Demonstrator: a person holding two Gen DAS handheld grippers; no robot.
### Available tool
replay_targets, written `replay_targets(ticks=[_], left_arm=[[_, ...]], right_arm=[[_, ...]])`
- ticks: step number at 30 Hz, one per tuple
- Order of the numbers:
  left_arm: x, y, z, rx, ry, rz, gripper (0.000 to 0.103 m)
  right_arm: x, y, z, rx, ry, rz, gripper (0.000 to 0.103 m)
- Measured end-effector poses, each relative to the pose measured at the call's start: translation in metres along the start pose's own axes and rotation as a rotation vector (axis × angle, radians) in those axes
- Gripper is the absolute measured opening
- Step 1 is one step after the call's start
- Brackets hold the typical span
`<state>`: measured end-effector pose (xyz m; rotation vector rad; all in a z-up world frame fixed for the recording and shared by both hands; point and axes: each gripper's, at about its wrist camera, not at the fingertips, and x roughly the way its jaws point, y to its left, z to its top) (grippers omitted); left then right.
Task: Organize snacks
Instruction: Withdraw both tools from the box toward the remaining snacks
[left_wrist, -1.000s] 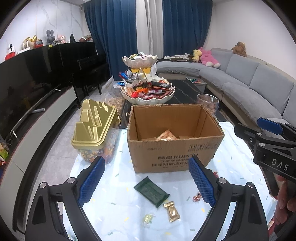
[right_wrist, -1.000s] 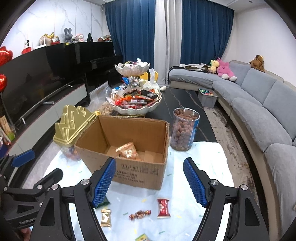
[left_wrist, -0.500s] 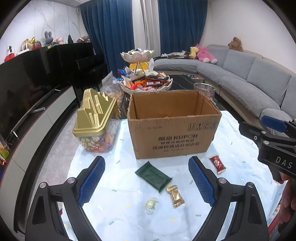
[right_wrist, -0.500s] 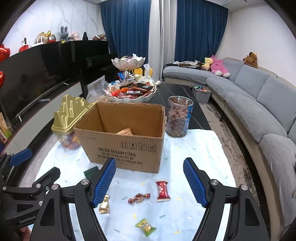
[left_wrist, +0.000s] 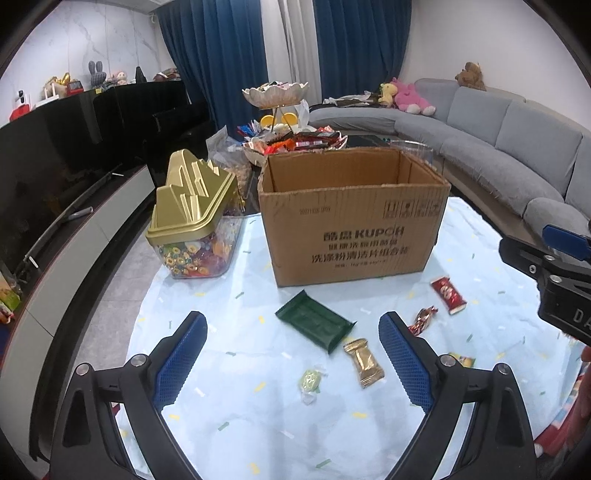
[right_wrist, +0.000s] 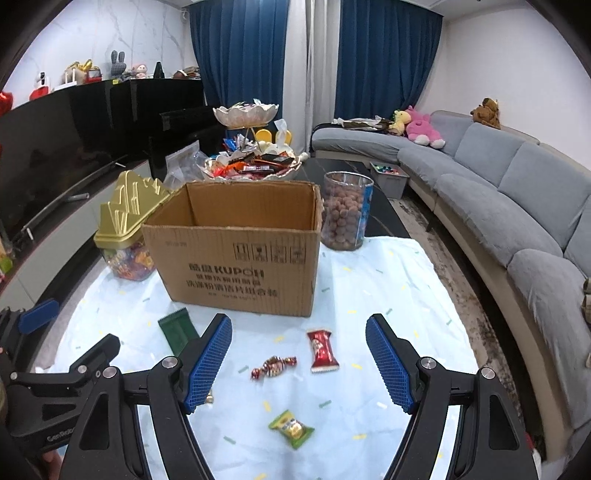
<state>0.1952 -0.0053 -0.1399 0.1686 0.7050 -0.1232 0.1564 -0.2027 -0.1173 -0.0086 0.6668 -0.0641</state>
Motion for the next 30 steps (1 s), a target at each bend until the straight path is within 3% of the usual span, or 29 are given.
replay_targets(ticks=[6,19,24,30], left_arm=[[0.008,-0.002,-0.014,0.019,-0.010,0.001,0.095],[0.033,-0.003,-0.044,0.058,-0.001,-0.004,0.095],[0.047,-0.007,-0.054,0.091,0.016,-0.013,0.095],[0.064,-0.009,-0.060,0.101,0.053,-0.023,0.086]], right_arm=[[0.004,0.000,-0.023,0.025,0.015,-0.020,0.076],[0.016,0.015,-0.057,-0.045,0.017,-0.039,0.076],[0.029,0.019,-0.070,-0.065,0.060,-0.035,0.076],[0.044,0.018,-0.083,-0.065,0.099,-0.038,0.076]])
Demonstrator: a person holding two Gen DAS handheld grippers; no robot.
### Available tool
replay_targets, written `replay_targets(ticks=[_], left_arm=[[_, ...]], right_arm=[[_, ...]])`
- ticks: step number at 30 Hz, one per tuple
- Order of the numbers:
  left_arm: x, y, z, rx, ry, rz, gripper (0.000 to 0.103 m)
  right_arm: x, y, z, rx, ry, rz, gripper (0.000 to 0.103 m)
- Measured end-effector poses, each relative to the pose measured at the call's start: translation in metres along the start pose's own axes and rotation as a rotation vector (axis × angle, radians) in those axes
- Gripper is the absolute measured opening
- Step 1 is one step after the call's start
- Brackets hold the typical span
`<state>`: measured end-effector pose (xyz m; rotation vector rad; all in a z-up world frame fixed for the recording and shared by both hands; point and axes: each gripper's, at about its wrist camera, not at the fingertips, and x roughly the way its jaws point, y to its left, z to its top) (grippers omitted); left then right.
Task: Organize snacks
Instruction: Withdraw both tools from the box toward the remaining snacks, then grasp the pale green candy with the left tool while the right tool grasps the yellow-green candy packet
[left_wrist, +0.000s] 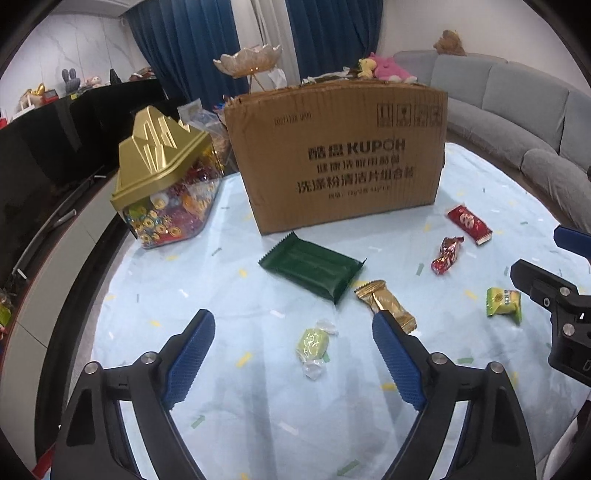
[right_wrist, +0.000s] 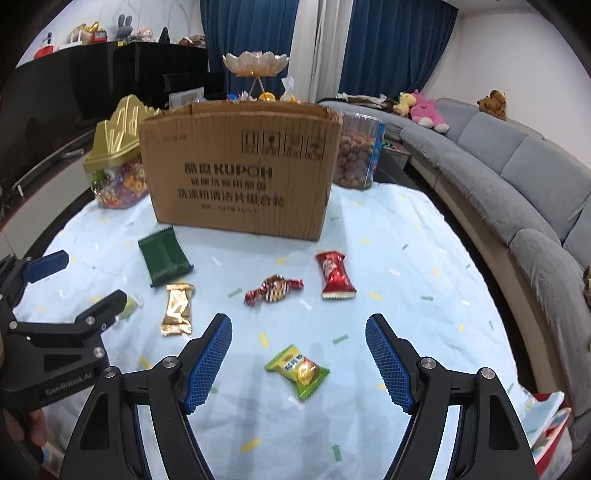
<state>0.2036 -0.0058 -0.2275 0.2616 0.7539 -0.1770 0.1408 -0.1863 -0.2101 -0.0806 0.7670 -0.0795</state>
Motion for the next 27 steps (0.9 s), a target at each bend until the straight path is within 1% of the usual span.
replay_targets(ticks=[2,3,4,10,16,17,22,25,27], left_arm=[[0.006,0.000,-0.001,-0.006,0.021,0.003,0.082],[0.010,0.000,-0.002,-0.007,0.037,0.017,0.077],[0.013,0.001,-0.003,-0.010,0.049,0.020,0.076],[0.025,0.000,-0.008,-0.025,0.085,-0.006,0.075],[0.039,-0.005,-0.012,-0.029,0.129,-0.035,0.065],[0.041,-0.005,-0.012,-0.034,0.134,-0.040,0.062],[0.043,-0.005,-0.013,-0.051,0.126,-0.052,0.060],[0.043,-0.004,-0.013,-0.060,0.128,-0.061,0.058],[0.043,-0.004,-0.013,-0.064,0.129,-0.073,0.053]], right_arm=[[0.003,0.000,-0.003,-0.003,0.004,-0.012,0.076],[0.005,0.001,-0.004,-0.006,0.007,-0.020,0.076],[0.007,0.002,-0.005,-0.005,0.011,-0.023,0.076],[0.023,-0.001,-0.015,0.015,0.068,-0.016,0.076],[0.035,-0.005,-0.020,0.049,0.105,-0.005,0.076],[0.038,-0.006,-0.021,0.056,0.113,-0.001,0.076],[0.046,-0.008,-0.025,0.071,0.144,0.008,0.075],[0.051,-0.010,-0.028,0.082,0.163,0.014,0.071],[0.053,-0.012,-0.029,0.092,0.174,0.026,0.067]])
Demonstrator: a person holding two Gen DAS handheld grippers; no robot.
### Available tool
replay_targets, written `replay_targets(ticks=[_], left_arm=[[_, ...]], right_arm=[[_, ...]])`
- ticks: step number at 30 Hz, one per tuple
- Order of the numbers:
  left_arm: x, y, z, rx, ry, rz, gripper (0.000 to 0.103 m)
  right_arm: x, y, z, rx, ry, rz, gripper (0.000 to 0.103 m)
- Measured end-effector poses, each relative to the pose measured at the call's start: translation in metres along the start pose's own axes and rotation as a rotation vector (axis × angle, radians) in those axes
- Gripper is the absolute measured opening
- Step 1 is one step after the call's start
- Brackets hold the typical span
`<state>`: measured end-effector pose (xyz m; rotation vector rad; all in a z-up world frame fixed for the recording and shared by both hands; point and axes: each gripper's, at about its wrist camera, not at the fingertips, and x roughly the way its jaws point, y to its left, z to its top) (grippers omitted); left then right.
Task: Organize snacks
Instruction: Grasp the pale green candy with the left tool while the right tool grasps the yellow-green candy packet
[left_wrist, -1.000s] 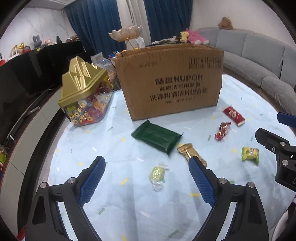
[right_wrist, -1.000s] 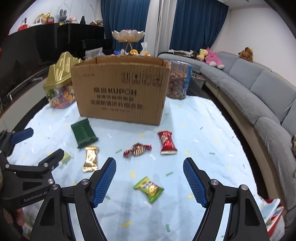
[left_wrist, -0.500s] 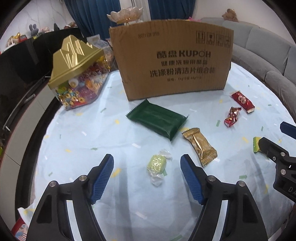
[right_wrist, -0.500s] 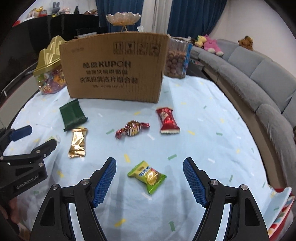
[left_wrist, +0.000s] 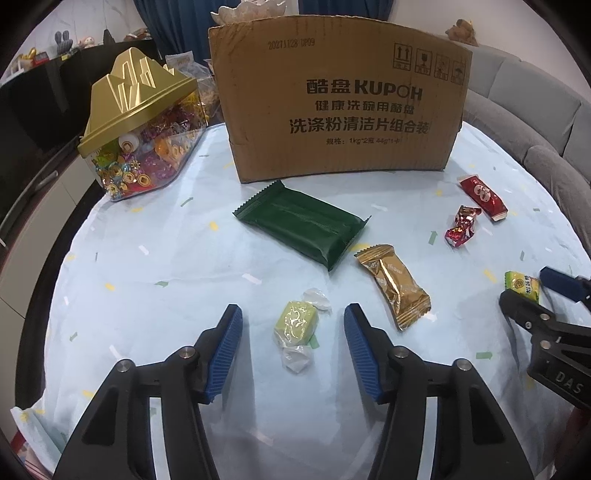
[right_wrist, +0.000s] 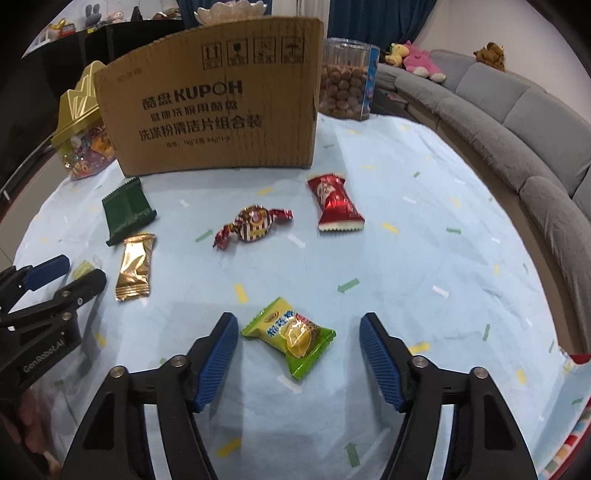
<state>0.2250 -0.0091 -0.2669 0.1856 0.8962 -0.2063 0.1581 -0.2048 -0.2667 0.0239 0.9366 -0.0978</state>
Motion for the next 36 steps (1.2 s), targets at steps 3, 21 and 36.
replay_targets(ticks=[3,21,36], left_arm=[[-0.002,-0.002,0.000,0.002,0.000,-0.021,0.038],[-0.004,-0.003,0.000,-0.009,0.019,-0.042,0.021],[-0.027,0.003,0.005,-0.039,-0.008,-0.006,0.021]], right_arm=[[0.000,0.000,0.000,0.006,0.001,0.017,0.061],[-0.005,0.007,0.006,-0.023,0.003,0.063,0.024],[-0.026,0.011,0.014,-0.055,-0.053,0.080,0.023]])
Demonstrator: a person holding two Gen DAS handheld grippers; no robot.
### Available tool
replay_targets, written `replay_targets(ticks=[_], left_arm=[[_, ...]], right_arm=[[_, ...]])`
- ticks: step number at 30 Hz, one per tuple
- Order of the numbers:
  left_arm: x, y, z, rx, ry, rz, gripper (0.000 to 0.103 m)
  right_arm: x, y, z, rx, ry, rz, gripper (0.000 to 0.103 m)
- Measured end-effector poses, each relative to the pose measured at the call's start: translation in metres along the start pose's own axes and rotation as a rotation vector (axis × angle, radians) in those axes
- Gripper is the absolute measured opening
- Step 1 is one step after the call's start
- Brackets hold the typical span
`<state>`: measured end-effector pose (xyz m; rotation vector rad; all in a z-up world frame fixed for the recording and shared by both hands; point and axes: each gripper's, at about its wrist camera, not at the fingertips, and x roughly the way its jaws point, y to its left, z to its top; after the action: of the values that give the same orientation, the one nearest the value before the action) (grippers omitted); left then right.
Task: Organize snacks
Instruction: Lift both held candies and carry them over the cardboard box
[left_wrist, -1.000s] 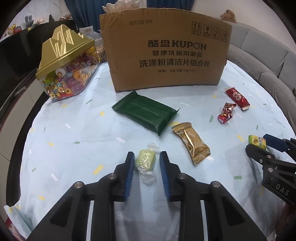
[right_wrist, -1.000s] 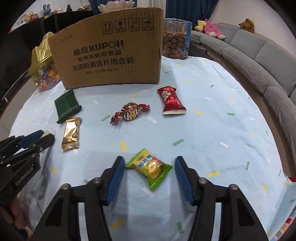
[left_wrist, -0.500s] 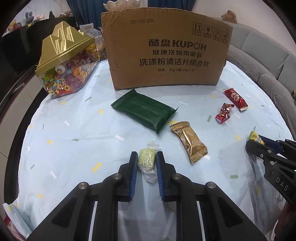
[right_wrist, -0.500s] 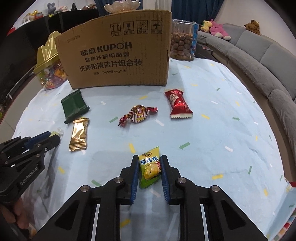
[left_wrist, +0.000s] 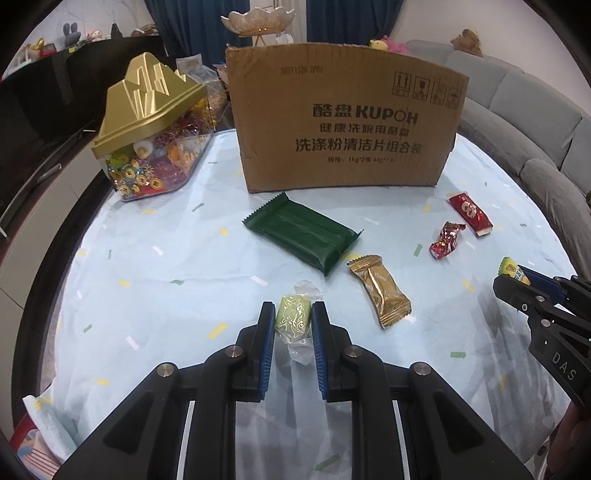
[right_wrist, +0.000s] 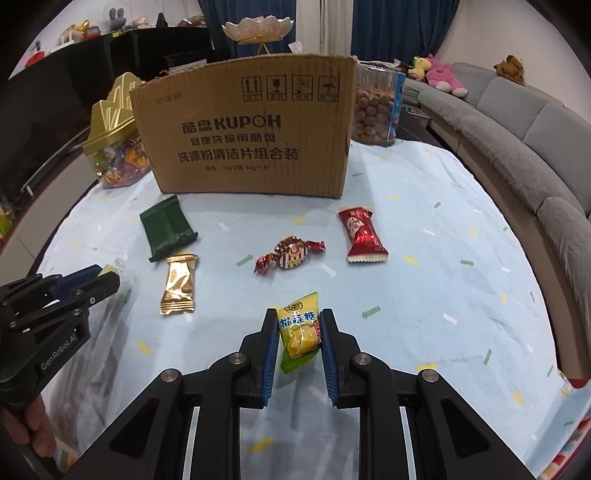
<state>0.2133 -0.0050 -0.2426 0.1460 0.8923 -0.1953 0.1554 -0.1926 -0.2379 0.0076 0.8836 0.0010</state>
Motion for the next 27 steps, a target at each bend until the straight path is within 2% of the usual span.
replay_targets(ticks=[27], left_arm=[[-0.048,-0.004,0.015,-0.050,-0.055,0.060,0.021]], right_arm=[[-0.047,0.003,0.028,-0.016,-0.114,0.025,0.023]])
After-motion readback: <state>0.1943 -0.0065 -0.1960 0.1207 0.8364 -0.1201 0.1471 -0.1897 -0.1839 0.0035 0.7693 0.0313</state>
